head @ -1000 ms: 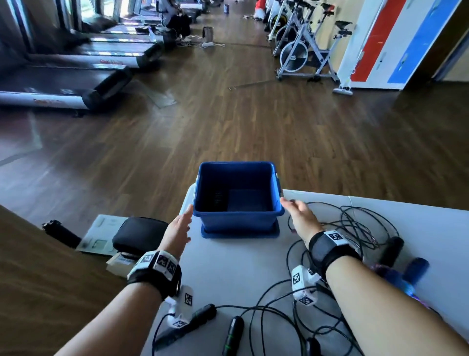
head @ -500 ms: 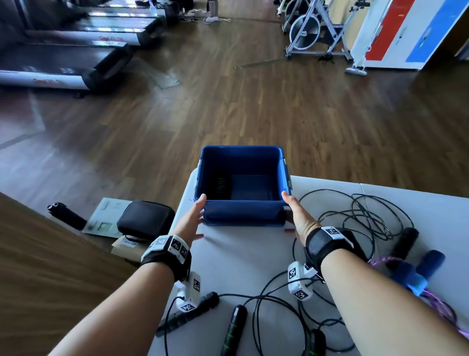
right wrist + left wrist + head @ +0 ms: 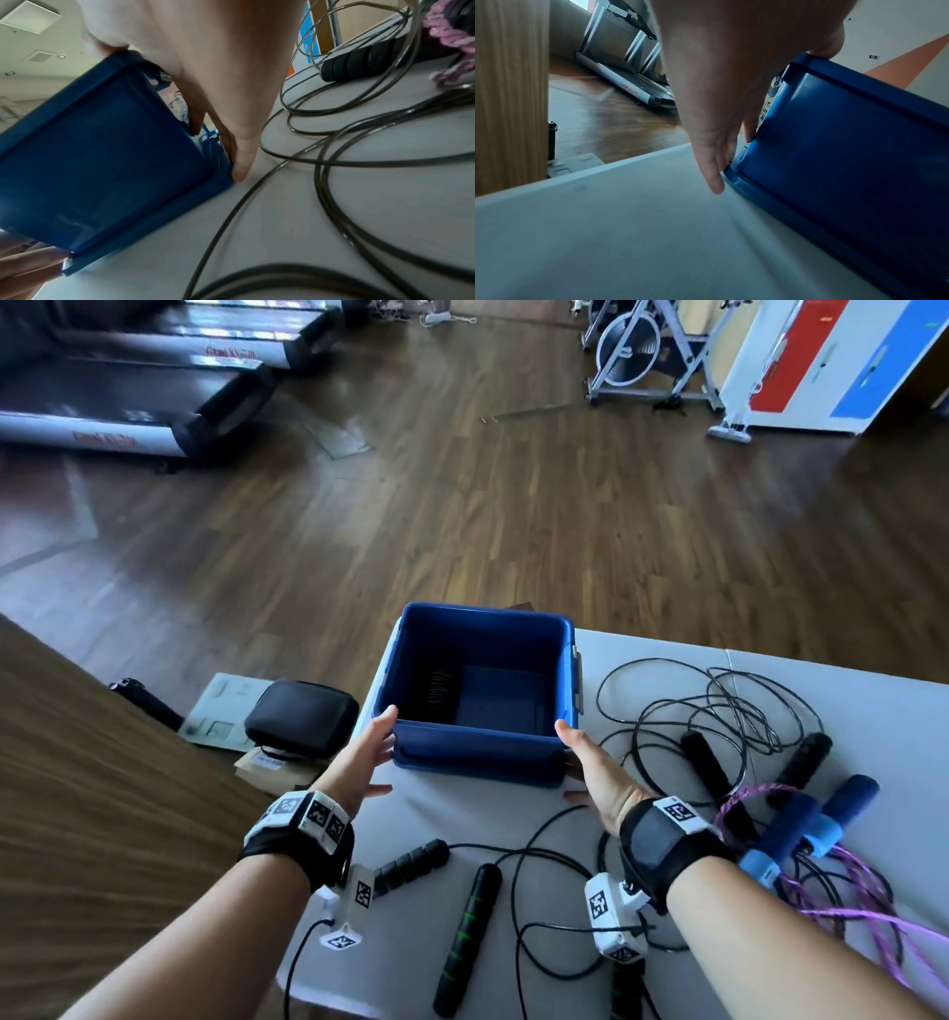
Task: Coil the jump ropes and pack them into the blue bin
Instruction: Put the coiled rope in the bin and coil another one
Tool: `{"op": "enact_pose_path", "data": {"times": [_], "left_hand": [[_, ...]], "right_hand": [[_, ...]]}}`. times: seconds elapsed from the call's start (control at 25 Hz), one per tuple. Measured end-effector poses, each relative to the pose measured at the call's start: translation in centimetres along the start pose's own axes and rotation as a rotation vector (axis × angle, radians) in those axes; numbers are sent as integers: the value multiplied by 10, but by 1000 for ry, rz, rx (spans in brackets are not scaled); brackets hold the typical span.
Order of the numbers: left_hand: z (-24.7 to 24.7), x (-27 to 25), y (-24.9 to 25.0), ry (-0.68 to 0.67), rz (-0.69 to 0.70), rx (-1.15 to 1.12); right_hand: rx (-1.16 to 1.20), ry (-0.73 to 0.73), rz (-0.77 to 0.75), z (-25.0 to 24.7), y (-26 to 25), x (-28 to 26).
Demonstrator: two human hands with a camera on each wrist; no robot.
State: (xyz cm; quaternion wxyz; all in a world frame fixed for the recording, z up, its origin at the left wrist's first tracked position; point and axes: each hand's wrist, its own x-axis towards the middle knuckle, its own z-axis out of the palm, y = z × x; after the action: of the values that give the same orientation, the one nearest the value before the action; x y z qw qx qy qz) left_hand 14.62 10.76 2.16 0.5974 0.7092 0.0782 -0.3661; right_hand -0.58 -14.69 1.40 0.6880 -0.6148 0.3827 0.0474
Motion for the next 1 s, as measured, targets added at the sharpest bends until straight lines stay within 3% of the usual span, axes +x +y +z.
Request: {"op": "enact_pose_path", "data": {"times": [0.2, 0.52, 0.84, 1.0], "left_hand": [[-12, -19, -19, 7, -8, -27], [-9, -22, -21, 65, -11, -21], [-4, -47, -37, 170, 79, 45], [6, -76, -68, 299, 234, 116]], "right_hand": [[-51, -21, -16, 5, 24, -15], [-110, -7, -95, 8, 18, -21], [-101, 67, -169, -16, 22, -44], [-275, 169, -224, -37, 44, -56]]}}
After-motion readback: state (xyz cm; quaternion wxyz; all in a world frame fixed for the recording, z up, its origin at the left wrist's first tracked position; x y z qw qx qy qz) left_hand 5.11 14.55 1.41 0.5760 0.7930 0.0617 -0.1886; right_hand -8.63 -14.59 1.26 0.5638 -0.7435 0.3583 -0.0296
